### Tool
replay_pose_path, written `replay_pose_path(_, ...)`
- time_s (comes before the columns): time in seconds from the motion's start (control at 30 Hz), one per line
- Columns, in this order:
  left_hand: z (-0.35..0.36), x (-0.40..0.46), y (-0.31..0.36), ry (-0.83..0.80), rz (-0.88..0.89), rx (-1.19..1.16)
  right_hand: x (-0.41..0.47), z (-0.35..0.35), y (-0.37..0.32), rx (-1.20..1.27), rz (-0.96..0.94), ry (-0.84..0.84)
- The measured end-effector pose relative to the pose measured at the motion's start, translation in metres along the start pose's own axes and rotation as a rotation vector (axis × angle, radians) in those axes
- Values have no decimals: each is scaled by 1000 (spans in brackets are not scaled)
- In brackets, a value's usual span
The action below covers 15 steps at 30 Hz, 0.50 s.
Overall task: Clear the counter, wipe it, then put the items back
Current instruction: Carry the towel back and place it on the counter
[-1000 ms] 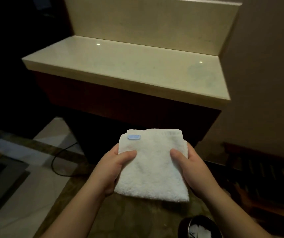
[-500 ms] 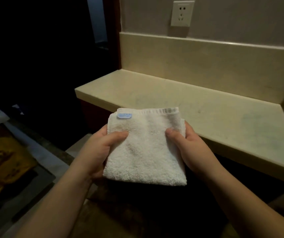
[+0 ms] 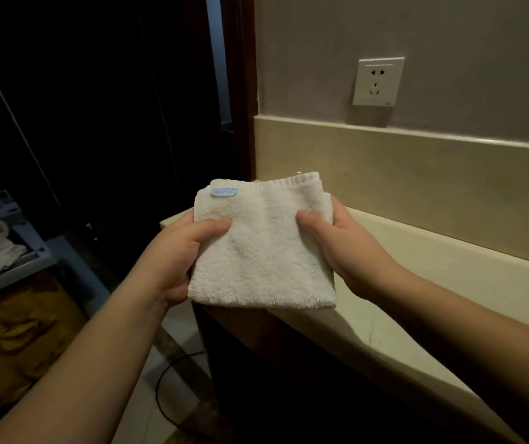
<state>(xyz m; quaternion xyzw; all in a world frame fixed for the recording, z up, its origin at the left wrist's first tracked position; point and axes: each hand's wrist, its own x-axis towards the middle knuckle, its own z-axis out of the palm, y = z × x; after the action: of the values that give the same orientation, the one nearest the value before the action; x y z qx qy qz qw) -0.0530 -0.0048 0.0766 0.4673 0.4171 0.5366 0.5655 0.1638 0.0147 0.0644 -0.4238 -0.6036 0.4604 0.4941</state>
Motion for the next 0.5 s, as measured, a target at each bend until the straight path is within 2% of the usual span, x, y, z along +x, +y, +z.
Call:
replay_pose_path(0.3, -10, 93, 16, 60, -46, 104, 84, -1, 8, -74, -17, 49)
replay_pose_path(0.5, -27, 157, 11, 49, -144, 124, 131, 8, 20, -136, 48, 127)
